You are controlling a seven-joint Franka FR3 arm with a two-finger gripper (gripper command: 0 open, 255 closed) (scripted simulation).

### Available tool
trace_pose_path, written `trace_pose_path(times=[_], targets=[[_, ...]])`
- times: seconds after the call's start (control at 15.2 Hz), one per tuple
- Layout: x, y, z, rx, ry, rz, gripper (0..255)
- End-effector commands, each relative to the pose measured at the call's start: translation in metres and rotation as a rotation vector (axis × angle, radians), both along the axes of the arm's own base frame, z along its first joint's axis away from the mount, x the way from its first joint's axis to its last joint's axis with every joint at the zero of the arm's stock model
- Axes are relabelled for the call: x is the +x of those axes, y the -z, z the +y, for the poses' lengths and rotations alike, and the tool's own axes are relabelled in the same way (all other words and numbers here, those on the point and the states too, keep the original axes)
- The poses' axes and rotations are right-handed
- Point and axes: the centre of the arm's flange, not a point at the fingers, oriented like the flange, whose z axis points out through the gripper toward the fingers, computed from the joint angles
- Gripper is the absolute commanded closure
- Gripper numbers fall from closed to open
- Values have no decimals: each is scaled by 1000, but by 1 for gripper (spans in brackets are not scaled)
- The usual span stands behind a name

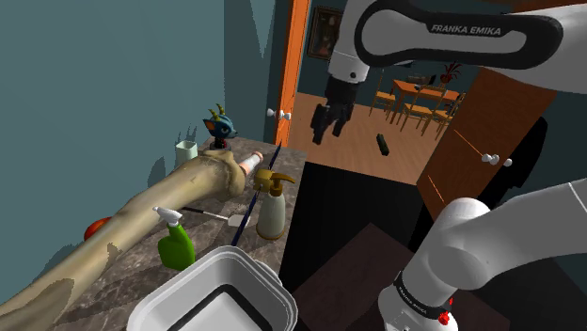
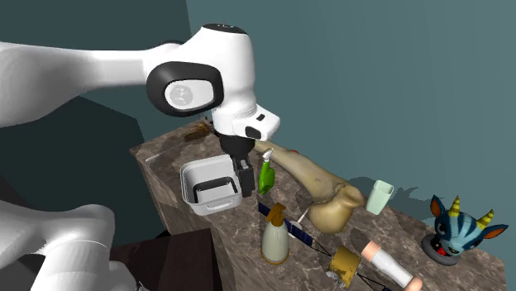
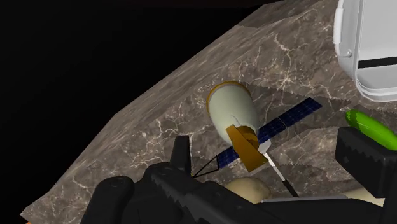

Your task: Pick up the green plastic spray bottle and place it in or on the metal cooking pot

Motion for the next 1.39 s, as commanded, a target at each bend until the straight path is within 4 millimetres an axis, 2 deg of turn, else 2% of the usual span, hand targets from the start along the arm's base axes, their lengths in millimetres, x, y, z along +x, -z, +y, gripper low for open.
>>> trace_pose_path(times=[0.0,0.66,1.32], targets=[[13,14,18,3,-22,-2,0],[71,72,118,16,-132,-8,0],[117,129,225,29,-242,-14,0]])
